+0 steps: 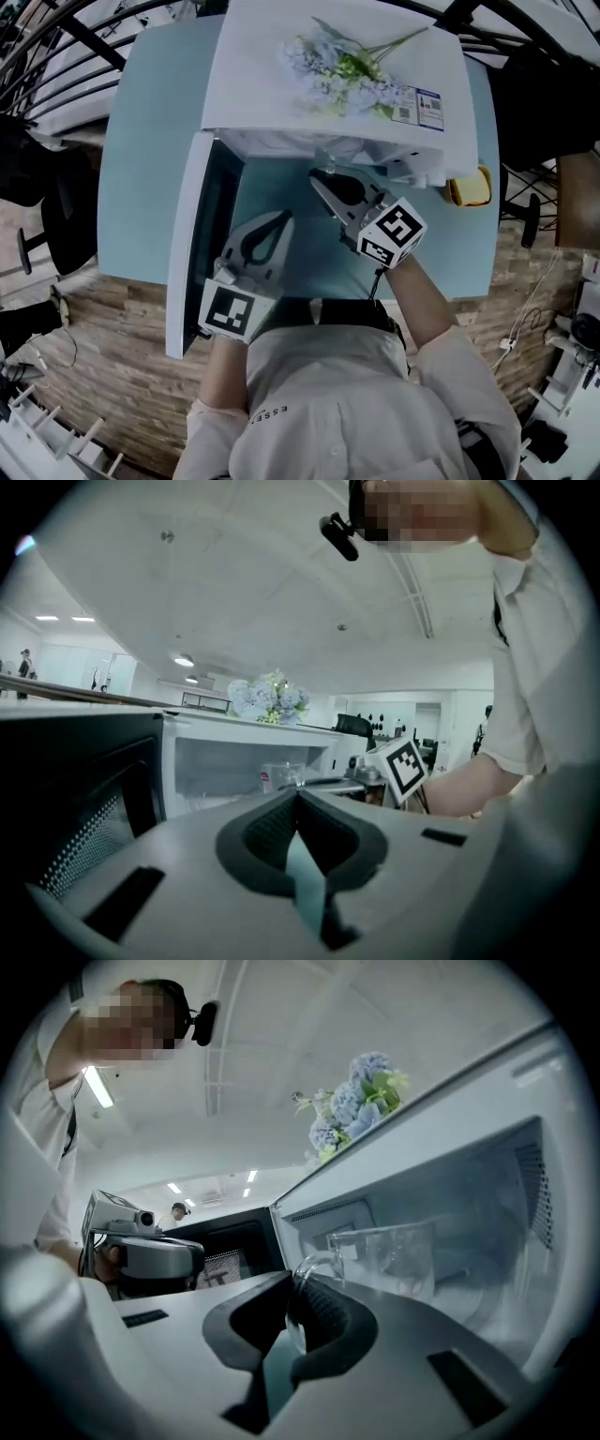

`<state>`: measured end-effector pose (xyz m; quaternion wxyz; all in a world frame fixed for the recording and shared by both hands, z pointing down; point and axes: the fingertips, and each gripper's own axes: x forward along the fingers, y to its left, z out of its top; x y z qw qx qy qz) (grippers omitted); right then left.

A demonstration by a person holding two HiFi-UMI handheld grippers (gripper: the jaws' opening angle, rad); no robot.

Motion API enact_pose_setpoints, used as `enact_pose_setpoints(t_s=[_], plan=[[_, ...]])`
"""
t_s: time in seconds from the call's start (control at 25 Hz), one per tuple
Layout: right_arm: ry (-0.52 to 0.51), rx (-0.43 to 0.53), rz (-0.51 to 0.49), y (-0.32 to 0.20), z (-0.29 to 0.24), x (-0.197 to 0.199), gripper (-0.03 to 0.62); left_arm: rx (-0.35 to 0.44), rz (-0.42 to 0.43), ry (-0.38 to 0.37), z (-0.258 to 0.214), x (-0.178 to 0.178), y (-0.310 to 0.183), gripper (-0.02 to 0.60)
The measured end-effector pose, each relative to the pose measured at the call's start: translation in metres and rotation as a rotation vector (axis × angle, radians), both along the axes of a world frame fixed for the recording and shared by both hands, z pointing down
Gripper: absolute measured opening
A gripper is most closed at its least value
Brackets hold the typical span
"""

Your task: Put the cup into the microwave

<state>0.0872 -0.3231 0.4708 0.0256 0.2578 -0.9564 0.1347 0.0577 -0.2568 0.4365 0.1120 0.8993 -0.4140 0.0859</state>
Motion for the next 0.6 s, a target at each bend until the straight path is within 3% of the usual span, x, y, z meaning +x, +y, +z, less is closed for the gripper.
enact_pose_setpoints(t_s=[0.6], plan=[[0.059, 0.044, -0.045, -0.038, 0.037, -0.009, 0.026, -0.027, -0.031, -0.010, 0.022, -0.001, -0.020, 0.000]])
